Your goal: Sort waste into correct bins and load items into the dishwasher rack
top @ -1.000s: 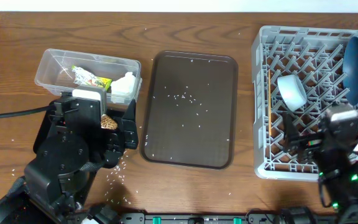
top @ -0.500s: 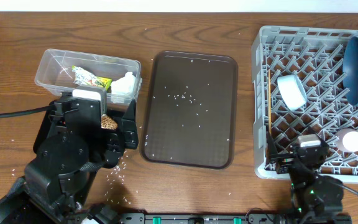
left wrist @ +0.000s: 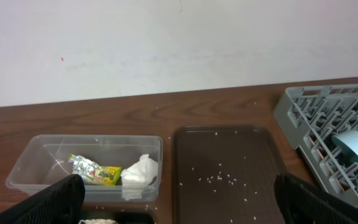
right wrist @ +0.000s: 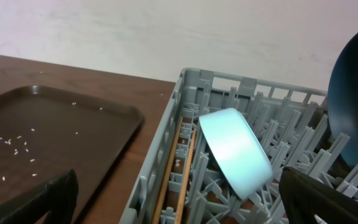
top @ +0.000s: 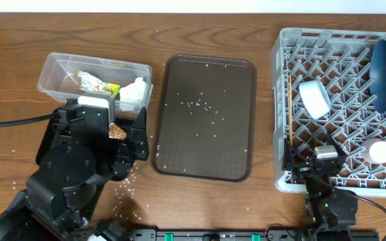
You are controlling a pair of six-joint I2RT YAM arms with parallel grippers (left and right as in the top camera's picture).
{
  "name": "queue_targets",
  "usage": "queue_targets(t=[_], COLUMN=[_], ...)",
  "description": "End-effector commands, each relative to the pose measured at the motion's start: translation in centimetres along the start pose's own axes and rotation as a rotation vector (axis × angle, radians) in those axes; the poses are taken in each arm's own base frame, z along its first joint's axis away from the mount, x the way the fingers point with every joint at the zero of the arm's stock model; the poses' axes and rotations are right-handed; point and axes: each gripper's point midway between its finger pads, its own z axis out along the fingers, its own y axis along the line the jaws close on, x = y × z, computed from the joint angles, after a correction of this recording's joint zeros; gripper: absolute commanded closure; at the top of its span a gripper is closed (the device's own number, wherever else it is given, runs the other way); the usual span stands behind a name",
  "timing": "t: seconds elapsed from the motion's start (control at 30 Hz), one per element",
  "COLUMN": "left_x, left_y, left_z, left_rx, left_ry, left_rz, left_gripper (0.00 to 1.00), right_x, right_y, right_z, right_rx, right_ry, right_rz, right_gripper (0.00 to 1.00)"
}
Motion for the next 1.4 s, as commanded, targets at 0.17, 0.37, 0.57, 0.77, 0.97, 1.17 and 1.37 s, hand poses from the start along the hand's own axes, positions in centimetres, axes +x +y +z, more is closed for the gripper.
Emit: queue_targets(t=[0.17, 0.37, 0.57, 0.77, 0.97, 1.17, 1.37], left_x=[-0.3, -0.3, -0.4, -1.9, -1.2, 0.3, 2.3], left_y=[0.4, 0.4, 0.5, 1.2, 1.4, 4.4, 3.7], left_z=[-0.2, -0.2, -0.2, -0.3, 0.2, 1.2, 2.4], left_rx=[-0.020, -0.020, -0.023, -0.073, -0.088, -0.172, -0.032], left_ry=[-0.011, -0.011, -0.013, -0.075, -0.056, -0.032, -0.126], left_rz=[0.005, 0.005, 0.009, 0.009, 0.016, -0.011, 0.165], left_gripper=[0.02, 0.02, 0.02, 0.02, 0.02, 0.02, 0.02], right_x=[0.1, 0.1, 0.1, 0.1, 0.1, 0.1, 0.1], right_y=[-0.3, -0.3, -0.3, -0.3, -0.3, -0.3, -0.3], right_z=[0.0, 0.0, 0.0, 0.0, 0.0, 0.0, 0.0], right_rx=[0.011, 0.011, 0.011, 0.011, 0.011, 0.011, 0.011], right_ry=[-0.002, -0.002, -0.002, -0.002, -0.002, -0.002, -0.002], right_rz=[-0.010, -0.010, -0.010, -0.010, -0.010, -0.010, -0.010], right_gripper=[0.01, 0.01, 0.01, 0.01, 0.01, 0.01, 0.01])
